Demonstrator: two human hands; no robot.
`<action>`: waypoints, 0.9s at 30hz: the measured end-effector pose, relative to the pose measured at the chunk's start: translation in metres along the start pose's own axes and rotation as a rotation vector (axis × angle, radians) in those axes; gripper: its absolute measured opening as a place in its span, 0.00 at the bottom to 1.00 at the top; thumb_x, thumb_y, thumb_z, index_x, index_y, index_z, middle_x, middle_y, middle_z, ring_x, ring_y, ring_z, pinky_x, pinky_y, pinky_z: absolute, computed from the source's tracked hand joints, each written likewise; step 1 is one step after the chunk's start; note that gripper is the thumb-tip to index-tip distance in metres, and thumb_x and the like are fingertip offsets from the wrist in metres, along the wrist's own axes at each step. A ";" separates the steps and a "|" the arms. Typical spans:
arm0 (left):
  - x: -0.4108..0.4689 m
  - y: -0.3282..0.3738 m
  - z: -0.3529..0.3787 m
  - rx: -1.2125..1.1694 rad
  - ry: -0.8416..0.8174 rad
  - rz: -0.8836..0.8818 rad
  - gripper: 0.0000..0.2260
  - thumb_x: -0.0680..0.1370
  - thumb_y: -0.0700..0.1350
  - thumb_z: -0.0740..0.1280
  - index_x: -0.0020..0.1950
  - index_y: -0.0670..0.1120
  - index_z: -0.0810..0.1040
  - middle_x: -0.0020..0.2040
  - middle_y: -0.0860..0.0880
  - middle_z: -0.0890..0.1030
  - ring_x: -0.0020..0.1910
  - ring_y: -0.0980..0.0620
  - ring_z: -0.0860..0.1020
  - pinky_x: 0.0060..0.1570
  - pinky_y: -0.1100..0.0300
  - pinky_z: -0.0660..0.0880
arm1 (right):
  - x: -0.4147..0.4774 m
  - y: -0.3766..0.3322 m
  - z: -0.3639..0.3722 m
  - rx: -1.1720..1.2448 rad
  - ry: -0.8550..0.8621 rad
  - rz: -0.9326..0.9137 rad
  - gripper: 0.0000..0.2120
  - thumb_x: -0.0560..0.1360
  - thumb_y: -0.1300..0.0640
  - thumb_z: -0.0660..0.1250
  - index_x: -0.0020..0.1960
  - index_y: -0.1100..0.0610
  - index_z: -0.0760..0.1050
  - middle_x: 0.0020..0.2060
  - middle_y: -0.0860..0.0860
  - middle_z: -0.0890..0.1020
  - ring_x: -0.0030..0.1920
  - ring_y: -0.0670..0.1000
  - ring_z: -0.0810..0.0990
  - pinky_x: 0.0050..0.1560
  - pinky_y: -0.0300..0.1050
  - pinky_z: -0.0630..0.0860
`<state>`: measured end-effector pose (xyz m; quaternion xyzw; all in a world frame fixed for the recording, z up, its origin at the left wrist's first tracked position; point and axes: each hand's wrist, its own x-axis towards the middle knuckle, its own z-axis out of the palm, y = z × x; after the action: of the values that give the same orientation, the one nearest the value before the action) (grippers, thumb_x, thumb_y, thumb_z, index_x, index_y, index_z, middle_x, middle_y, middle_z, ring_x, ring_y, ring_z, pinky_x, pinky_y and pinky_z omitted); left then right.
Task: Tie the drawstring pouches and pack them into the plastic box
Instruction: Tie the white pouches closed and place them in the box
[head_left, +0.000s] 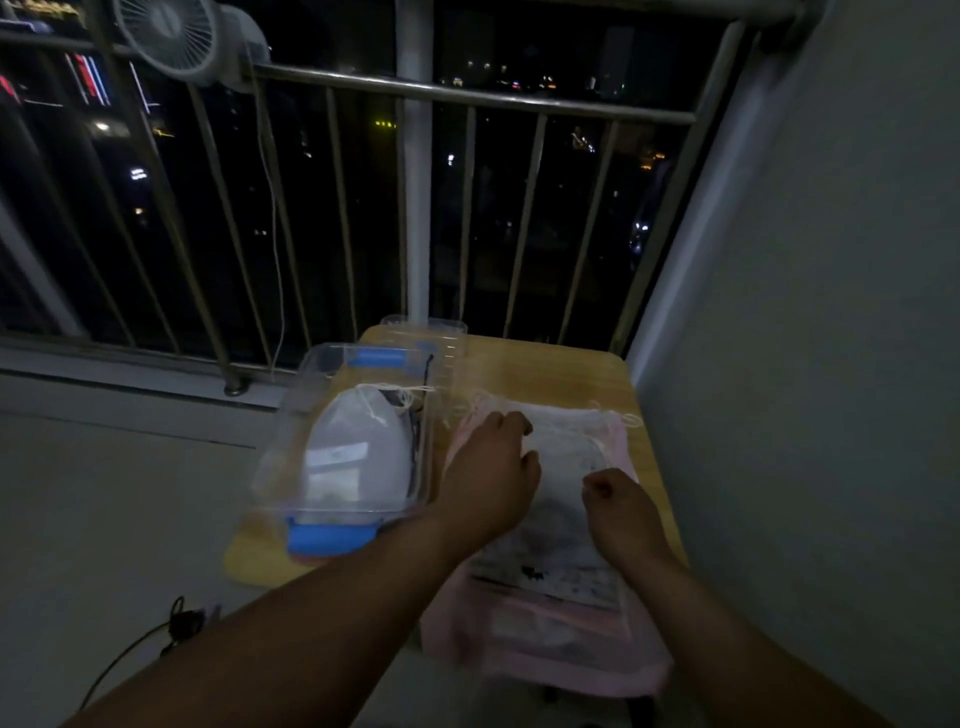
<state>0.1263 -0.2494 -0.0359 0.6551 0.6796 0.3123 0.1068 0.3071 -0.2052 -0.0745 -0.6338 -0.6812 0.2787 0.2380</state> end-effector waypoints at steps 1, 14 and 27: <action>0.003 -0.001 0.014 0.006 -0.037 -0.050 0.19 0.81 0.50 0.65 0.70 0.45 0.74 0.63 0.45 0.77 0.60 0.45 0.76 0.62 0.52 0.74 | 0.005 0.010 -0.001 0.003 -0.014 0.028 0.10 0.83 0.59 0.62 0.58 0.54 0.81 0.61 0.55 0.82 0.59 0.57 0.79 0.53 0.42 0.71; 0.042 -0.033 0.053 -0.130 -0.205 -0.480 0.14 0.80 0.41 0.65 0.65 0.37 0.78 0.60 0.38 0.81 0.58 0.39 0.80 0.58 0.51 0.78 | 0.047 0.040 0.011 0.048 -0.166 0.119 0.18 0.81 0.63 0.61 0.69 0.59 0.78 0.71 0.56 0.77 0.71 0.57 0.74 0.71 0.46 0.70; 0.030 -0.024 0.049 -0.319 -0.065 -0.418 0.10 0.84 0.44 0.61 0.48 0.42 0.79 0.44 0.46 0.81 0.45 0.45 0.80 0.45 0.52 0.78 | 0.050 0.027 0.010 0.279 -0.191 0.185 0.08 0.73 0.59 0.75 0.37 0.55 0.80 0.40 0.55 0.83 0.43 0.56 0.82 0.43 0.48 0.76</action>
<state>0.1303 -0.2059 -0.0802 0.4850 0.7386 0.3653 0.2930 0.3161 -0.1551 -0.1019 -0.6251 -0.5944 0.4500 0.2310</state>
